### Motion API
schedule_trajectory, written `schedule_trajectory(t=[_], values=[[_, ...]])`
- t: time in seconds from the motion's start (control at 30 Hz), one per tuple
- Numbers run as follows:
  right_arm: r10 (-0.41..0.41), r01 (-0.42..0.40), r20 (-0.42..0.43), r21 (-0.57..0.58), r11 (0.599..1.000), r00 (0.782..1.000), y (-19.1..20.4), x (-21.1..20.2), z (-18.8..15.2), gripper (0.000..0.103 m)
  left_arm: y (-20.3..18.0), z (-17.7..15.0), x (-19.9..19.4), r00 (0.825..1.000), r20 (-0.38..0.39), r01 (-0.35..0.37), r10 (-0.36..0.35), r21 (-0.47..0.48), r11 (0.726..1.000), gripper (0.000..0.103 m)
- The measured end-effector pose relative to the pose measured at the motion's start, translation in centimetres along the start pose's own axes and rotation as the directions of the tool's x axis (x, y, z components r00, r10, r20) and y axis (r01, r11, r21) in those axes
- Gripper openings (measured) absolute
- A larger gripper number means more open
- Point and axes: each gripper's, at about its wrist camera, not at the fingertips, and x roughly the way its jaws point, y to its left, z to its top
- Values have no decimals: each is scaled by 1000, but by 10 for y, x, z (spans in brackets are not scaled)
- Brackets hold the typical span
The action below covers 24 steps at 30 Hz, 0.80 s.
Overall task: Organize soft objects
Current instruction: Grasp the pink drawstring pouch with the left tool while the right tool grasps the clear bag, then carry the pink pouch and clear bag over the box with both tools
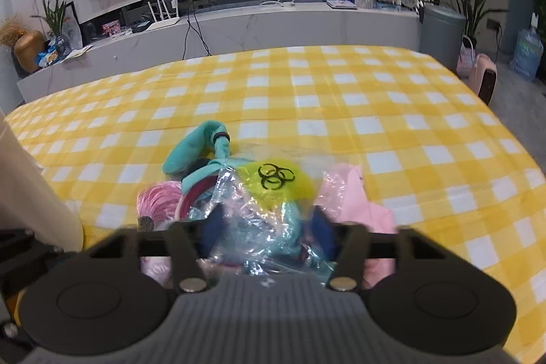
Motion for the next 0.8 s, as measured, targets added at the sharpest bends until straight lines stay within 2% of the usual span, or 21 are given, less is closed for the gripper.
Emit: schedule_trajectory(t=[0.03, 0.1, 0.2, 0.47, 0.8], values=[[-4, 4, 2, -3, 1000, 1000, -1, -3, -1, 34, 0, 0, -1, 1000, 2, 1, -1, -1, 1000, 63], [0, 0, -2, -21, 1000, 1000, -4, -9, -3, 17, -1, -2, -2, 1000, 1, 4, -4, 1, 1000, 62], [1, -1, -1, -34, 999, 1000, -7, -19, -5, 0, 0, -3, -4, 1000, -2, 11, -11, 0, 1000, 61], [18, -19, 44, 21, 1000, 999, -8, -70, -20, 0, 2, -14, -29, 999, 25, 46, -45, -25, 999, 59], [4, -12, 101, 80, 997, 995, 4, -128, -34, 0, 6, -20, -88, 987, 139, 88, -85, -18, 996, 57]])
